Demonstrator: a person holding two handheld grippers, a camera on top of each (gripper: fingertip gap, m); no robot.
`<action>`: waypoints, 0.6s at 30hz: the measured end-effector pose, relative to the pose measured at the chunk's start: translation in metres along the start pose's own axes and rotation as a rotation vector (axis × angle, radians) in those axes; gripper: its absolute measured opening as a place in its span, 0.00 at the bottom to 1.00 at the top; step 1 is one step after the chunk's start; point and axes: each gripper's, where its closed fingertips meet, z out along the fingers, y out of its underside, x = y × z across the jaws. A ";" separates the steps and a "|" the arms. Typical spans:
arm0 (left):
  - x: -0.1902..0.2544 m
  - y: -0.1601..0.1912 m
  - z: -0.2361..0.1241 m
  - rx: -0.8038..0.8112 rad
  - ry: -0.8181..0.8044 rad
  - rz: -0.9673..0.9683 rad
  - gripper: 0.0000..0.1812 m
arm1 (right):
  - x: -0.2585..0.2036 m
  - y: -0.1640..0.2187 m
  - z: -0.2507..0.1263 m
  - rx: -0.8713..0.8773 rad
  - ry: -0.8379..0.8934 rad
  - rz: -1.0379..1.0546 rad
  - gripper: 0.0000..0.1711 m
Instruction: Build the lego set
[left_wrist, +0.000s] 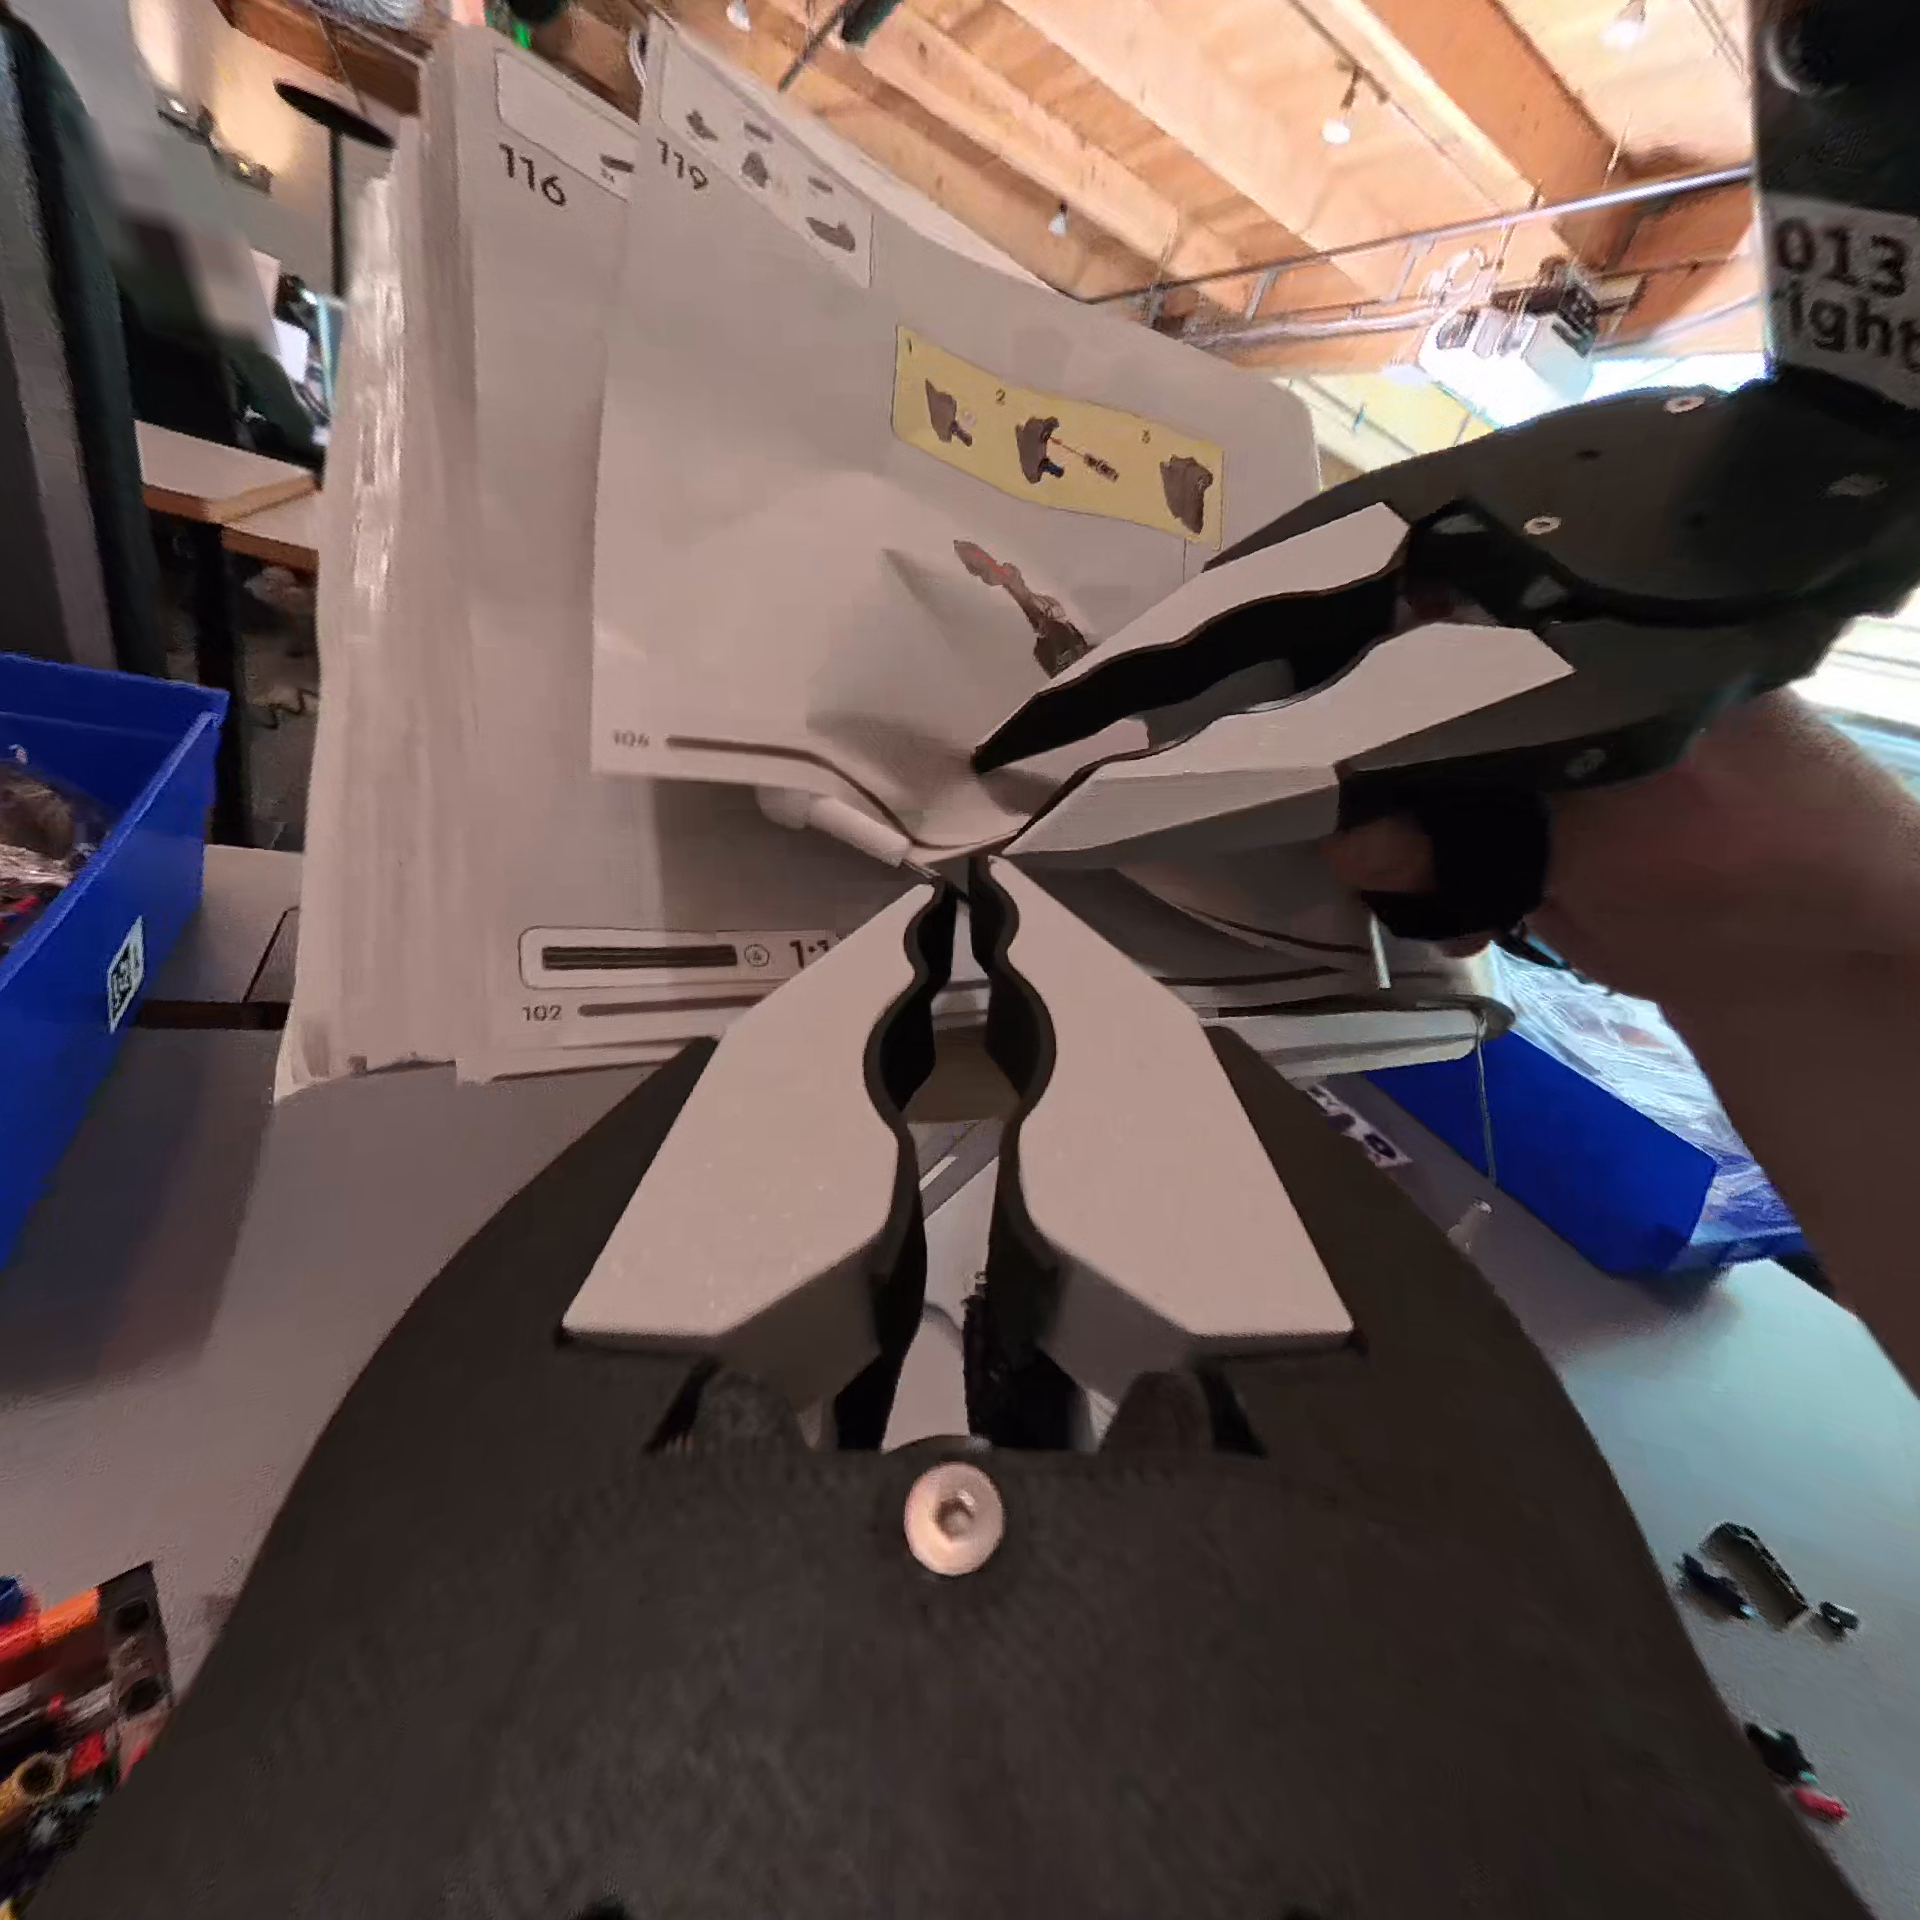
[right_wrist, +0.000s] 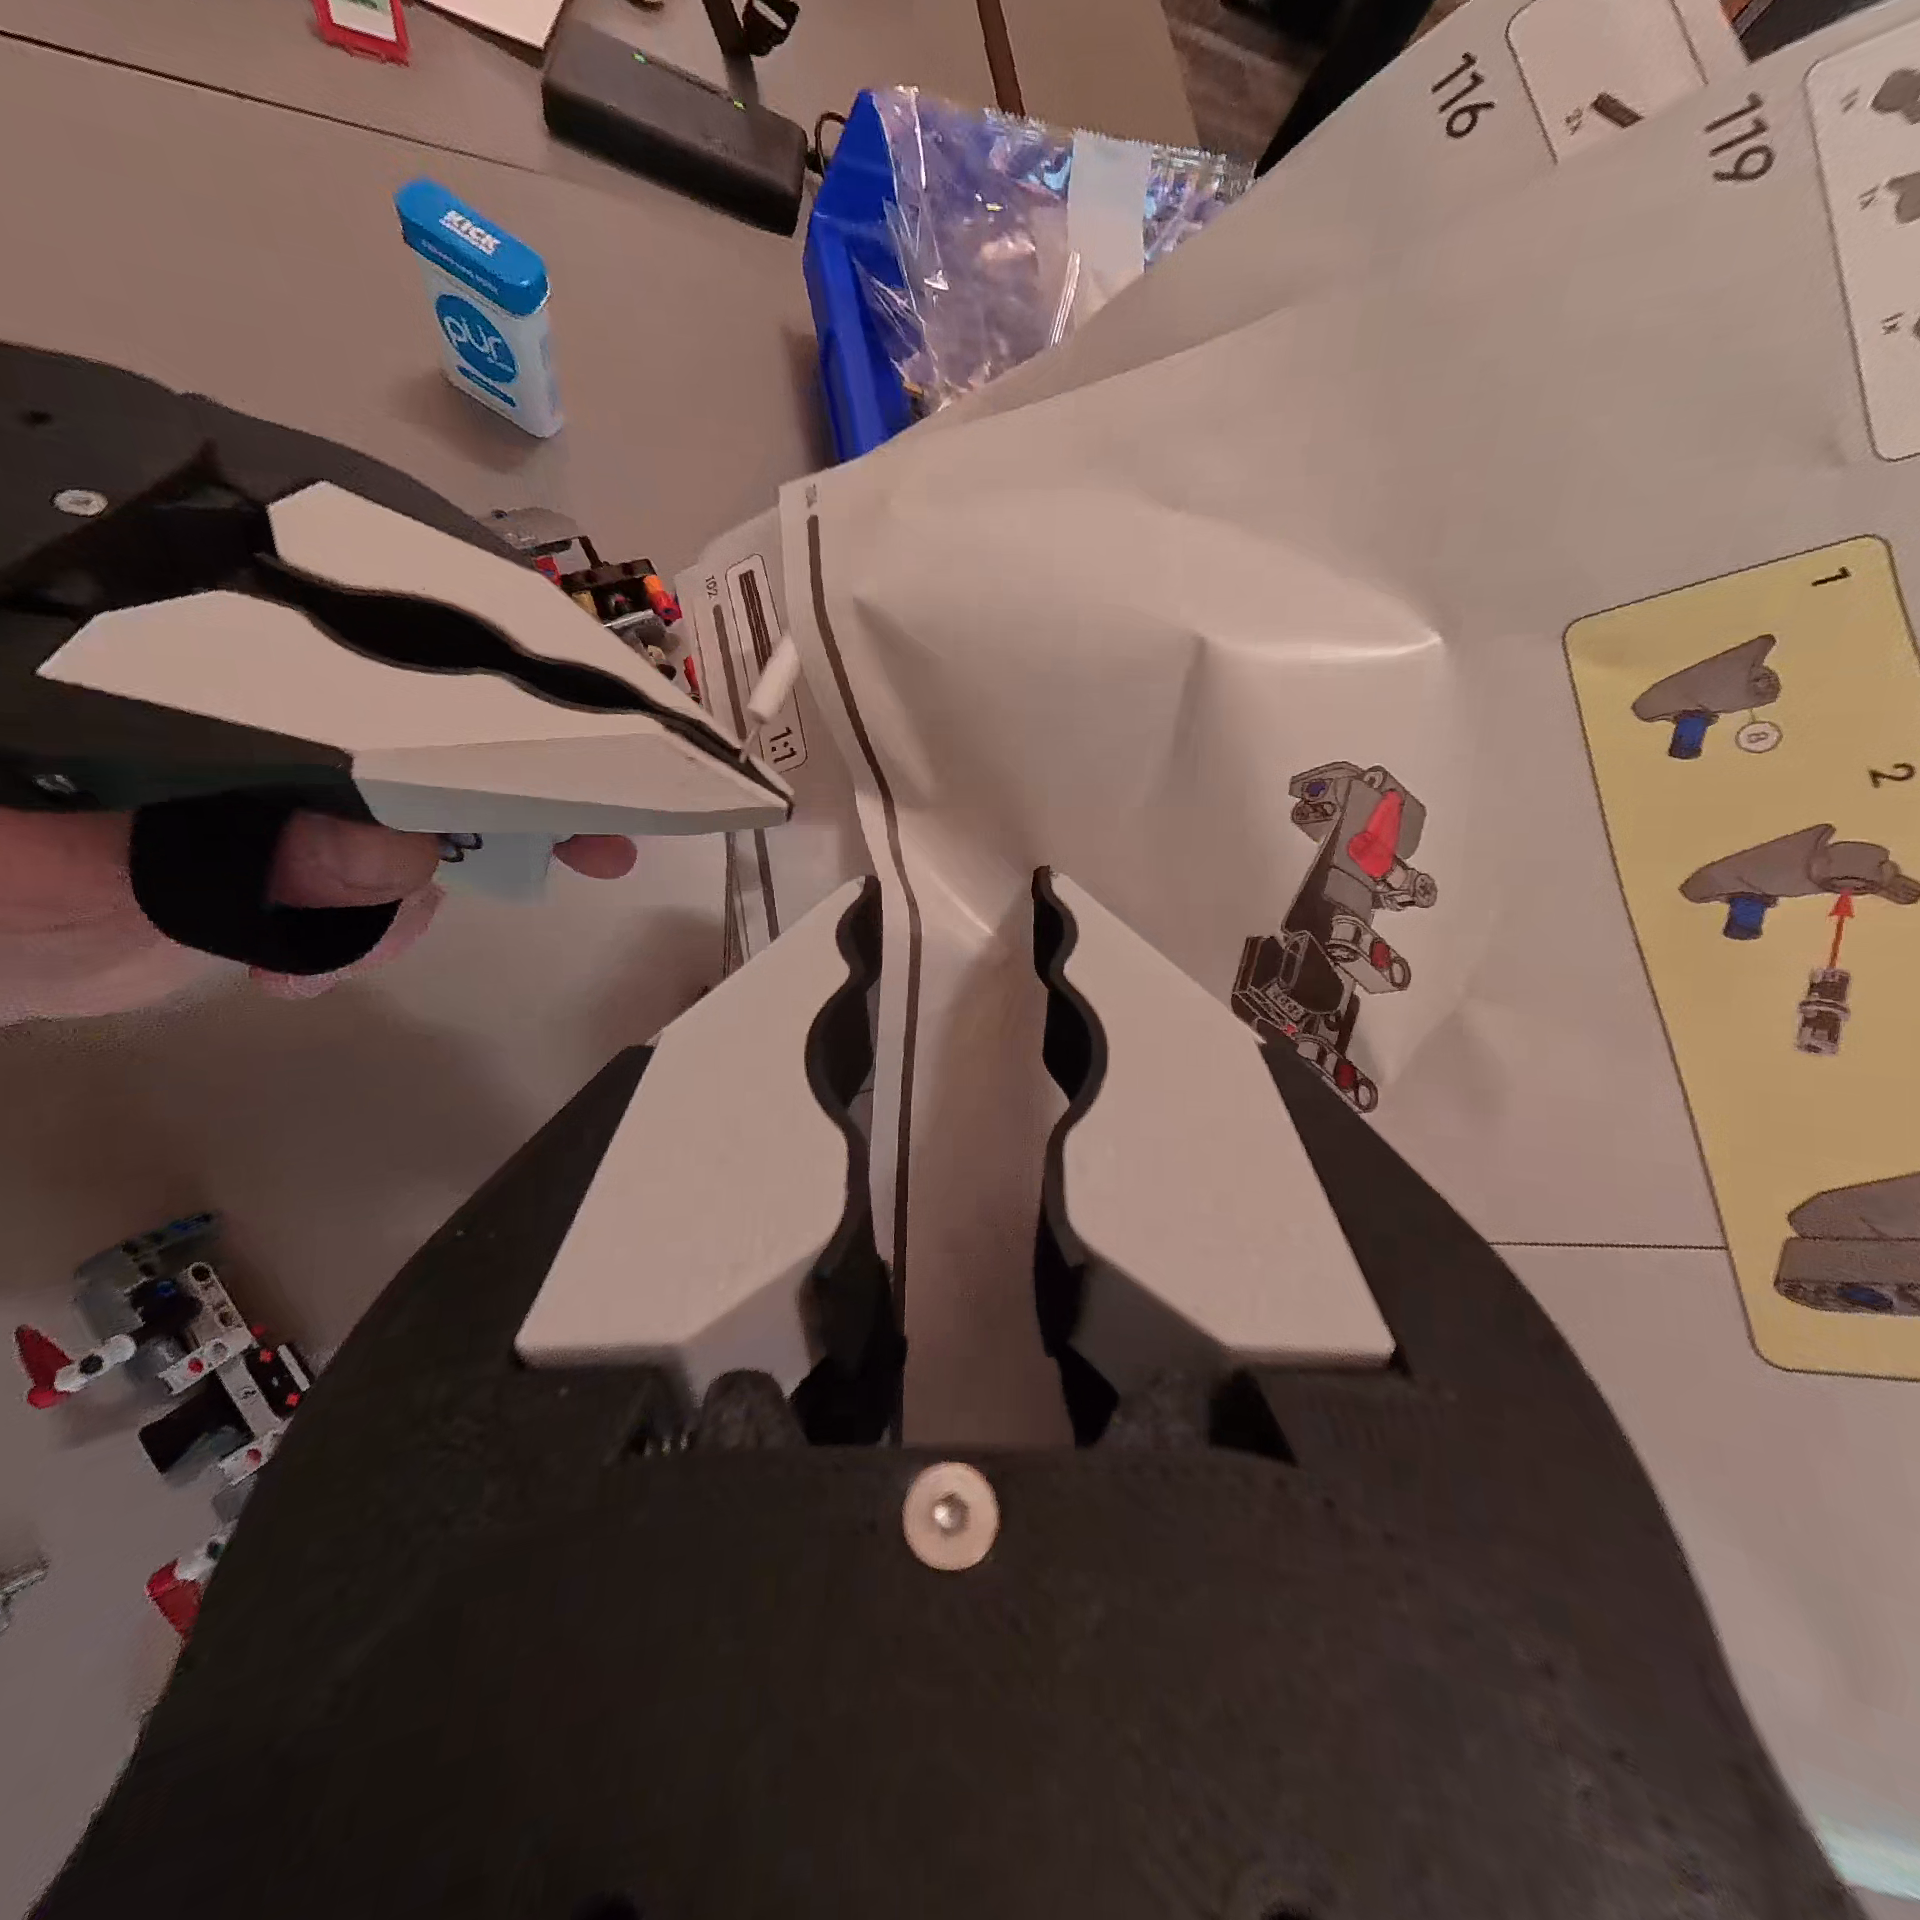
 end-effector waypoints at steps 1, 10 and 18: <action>0.000 0.001 -0.002 0.019 -0.006 0.011 0.00 | 0.000 0.000 0.001 -0.007 -0.001 0.007 0.15; 0.008 -0.002 -0.011 0.108 0.025 0.130 0.00 | -0.016 0.003 0.009 -0.100 -0.084 -0.037 0.18; 0.000 0.002 -0.005 0.016 0.022 0.115 0.00 | -0.041 0.016 0.007 -0.170 -0.313 -0.031 0.03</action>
